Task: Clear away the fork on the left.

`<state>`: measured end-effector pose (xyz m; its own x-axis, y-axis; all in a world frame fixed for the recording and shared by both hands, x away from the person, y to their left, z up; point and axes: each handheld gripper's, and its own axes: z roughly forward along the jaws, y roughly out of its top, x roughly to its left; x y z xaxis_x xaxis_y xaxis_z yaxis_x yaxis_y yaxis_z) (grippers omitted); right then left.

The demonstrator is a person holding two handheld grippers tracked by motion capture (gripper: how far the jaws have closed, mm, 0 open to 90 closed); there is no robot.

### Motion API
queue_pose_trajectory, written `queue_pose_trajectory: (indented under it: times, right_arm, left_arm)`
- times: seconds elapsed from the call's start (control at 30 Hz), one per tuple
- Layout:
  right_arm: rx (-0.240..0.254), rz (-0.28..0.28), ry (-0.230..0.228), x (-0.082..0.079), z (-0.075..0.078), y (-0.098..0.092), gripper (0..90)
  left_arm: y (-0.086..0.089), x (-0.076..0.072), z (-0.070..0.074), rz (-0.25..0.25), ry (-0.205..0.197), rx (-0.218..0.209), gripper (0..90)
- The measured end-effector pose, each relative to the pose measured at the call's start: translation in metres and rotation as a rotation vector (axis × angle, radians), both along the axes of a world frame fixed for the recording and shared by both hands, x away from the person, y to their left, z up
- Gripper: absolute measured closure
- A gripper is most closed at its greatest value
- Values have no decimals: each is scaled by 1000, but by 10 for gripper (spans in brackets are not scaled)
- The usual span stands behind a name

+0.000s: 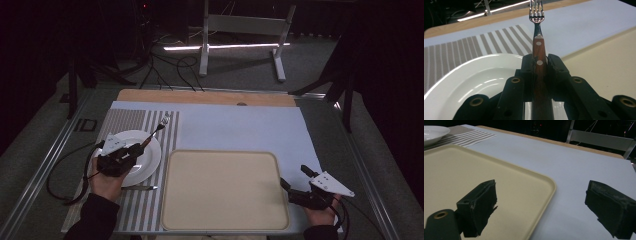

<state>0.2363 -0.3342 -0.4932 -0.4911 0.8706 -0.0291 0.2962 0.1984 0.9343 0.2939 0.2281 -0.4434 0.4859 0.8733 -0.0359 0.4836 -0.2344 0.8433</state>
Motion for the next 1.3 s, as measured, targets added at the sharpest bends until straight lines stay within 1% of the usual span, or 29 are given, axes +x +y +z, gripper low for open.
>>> queue_pose_trajectory:
  times: [0.1, 0.2, 0.47, 0.6, 0.7, 0.73, 0.8, 0.93, 1.0, 1.07, 1.17, 1.3]
  right_arm:
    - [-1, 0, -1, 0, 0, 0, 101]
    - [-1, 0, -2, 0, 0, 0, 101]
    - [-1, -1, -1, -1, 1, -1, 101]
    - [0, -2, -1, -1, 0, -1, 101]
    - [0, -2, -1, -1, 1, -1, 101]
    - [0, -2, -1, -1, 1, -1, 101]
    - [1, -1, -3, -1, 1, -1, 101]
    - [1, 0, -2, -1, 1, 0, 101]
    - [1, -1, -3, -1, 1, 0, 101]
    - [1, -1, -4, -2, 1, -1, 101]
    - [2, -1, -3, -1, 1, -1, 101]
    - [3, -1, -2, -1, 1, -1, 101]
  left_arm:
    - [-4, -3, -2, -7, 6, -3, 769]
    - [-10, -7, -5, -14, 7, 8, 769]
    - [-18, -18, -8, 1, 4, -6, 769]
    - [-22, -22, -11, 9, 5, 3, 769]
    - [-25, -27, -13, 21, 4, -15, 769]
    - [-26, -29, -14, 27, 3, -12, 769]
    - [-29, -33, -15, 33, 11, -27, 769]
    - [-33, -39, -19, 42, 22, -44, 769]
    - [-36, -40, -23, 45, 26, -40, 769]
    - [-40, -40, -26, 40, 35, -43, 769]
    - [-47, -41, -30, 36, 46, -37, 769]
    - [-58, -47, -38, 40, 48, -14, 769]
